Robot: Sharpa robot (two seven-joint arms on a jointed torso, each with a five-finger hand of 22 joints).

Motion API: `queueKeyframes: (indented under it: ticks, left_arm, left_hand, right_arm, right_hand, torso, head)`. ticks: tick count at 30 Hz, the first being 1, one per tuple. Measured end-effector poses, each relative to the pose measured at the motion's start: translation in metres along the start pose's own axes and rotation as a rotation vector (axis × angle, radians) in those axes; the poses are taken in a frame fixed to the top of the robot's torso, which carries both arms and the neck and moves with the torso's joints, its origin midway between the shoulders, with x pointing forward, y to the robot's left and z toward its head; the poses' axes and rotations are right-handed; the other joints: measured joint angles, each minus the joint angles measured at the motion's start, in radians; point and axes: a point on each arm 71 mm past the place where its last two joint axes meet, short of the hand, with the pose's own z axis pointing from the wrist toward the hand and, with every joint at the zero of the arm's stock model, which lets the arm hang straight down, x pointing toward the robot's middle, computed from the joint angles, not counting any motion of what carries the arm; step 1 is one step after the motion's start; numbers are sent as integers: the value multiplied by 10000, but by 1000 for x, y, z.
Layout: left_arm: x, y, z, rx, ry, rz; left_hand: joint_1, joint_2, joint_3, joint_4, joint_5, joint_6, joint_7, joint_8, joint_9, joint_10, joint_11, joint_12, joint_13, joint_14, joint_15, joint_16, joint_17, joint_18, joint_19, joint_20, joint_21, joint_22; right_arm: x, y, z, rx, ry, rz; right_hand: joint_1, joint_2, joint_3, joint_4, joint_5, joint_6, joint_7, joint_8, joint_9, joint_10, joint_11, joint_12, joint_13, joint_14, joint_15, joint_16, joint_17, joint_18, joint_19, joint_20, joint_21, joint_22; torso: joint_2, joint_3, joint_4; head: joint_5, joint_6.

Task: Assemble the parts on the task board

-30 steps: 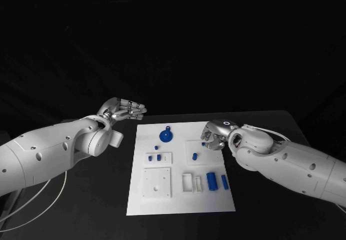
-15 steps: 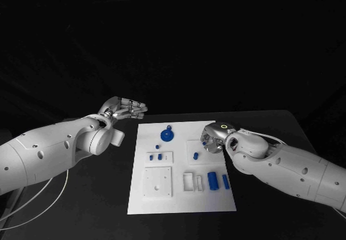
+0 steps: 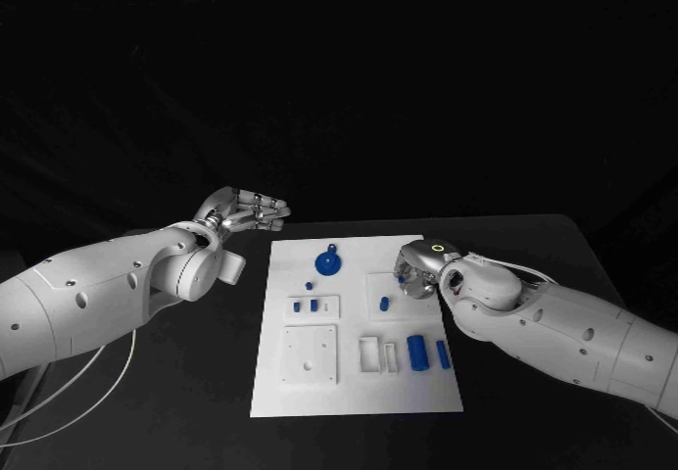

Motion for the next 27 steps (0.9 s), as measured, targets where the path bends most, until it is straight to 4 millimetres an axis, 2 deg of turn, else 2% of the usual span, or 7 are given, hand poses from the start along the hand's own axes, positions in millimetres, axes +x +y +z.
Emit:
queueKeyframes:
  ticks: [8,10,14,20,21,23,27]
  left_arm:
    - [0,0,0,-13,-5,-2]
    - [0,0,0,-16,-6,-2]
    - [0,0,0,-23,-6,-2]
    - [0,0,0,-35,0,-4]
    - [0,0,0,-37,9,-6]
    - [0,0,0,-40,37,-12]
    - [0,1,-1,-43,117,-31]
  left_hand:
    - [0,0,0,0,0,0,0,0,0,0,0,0,0,0,0,0,0,0,0,0,0,0]
    - [0,0,0,0,0,0,0,0,0,0,0,0,0,0,0,0,0,0,-1,0,0,-10]
    - [0,0,0,0,0,0,0,0,0,0,0,0,0,0,0,0,0,0,0,0,0,-52]
    - [0,-1,0,0,0,0,0,0,0,0,0,0,0,-1,1,0,0,0,-1,0,0,-69]
    - [24,23,0,0,41,0,0,0,1,-3,-4,0,0,0,1,0,0,0,-1,0,0,-82]
    - [66,64,215,-63,455,0,0,0,0,-73,-4,0,0,-1,1,20,0,0,-1,0,9,-125]
    - [-1,-2,425,-94,504,0,0,0,0,-74,-3,0,0,-1,1,49,1,0,-1,0,43,-165]
  right_arm:
    - [1,0,1,28,-106,-32]
    - [2,0,2,47,-140,-34]
    - [2,0,3,76,-203,-27]
    - [3,1,4,122,-297,-33]
    - [3,1,4,132,-308,-33]
    - [4,2,4,157,-340,-38]
    - [4,3,5,196,-445,-43]
  right_hand:
    - [-16,167,271,-15,-222,253,-70,-1,30,256,-76,0,0,-14,-56,0,23,-16,22,-48,40,89]
    - [-71,301,376,51,-405,386,-99,-2,46,365,-114,0,-2,20,-90,0,31,-77,-8,-86,111,113]
    - [-123,353,483,80,-609,519,-156,-3,45,490,-163,0,10,71,-140,0,32,-101,39,-138,264,113]
    - [-121,351,538,-92,-597,825,-192,-11,82,778,-237,-31,2,88,-230,0,65,-224,42,-213,572,113]
    - [-121,351,509,-116,-553,869,-226,-11,96,836,-257,-32,2,93,-236,0,69,-236,39,-247,673,113]
    - [-120,351,473,-165,-427,977,-243,-26,118,934,-293,-41,6,96,-237,-1,83,-251,9,-279,852,113]
    - [-119,351,537,-308,-219,1101,-256,7,133,1069,-320,-81,8,133,-272,0,116,-309,5,-283,1176,112]
  torso:
    - [-7,-8,-6]
    - [-8,-8,-7]
    - [-9,-8,-8]
    - [-9,-8,-7]
    - [-10,-8,-7]
    - [-12,-9,-12]
    - [-12,-1,-23]
  head:
    - [12,-21]
    - [12,-22]
    - [3,-37]
    - [-8,-51]
    - [-8,-52]
    - [-13,-53]
    - [-22,-69]
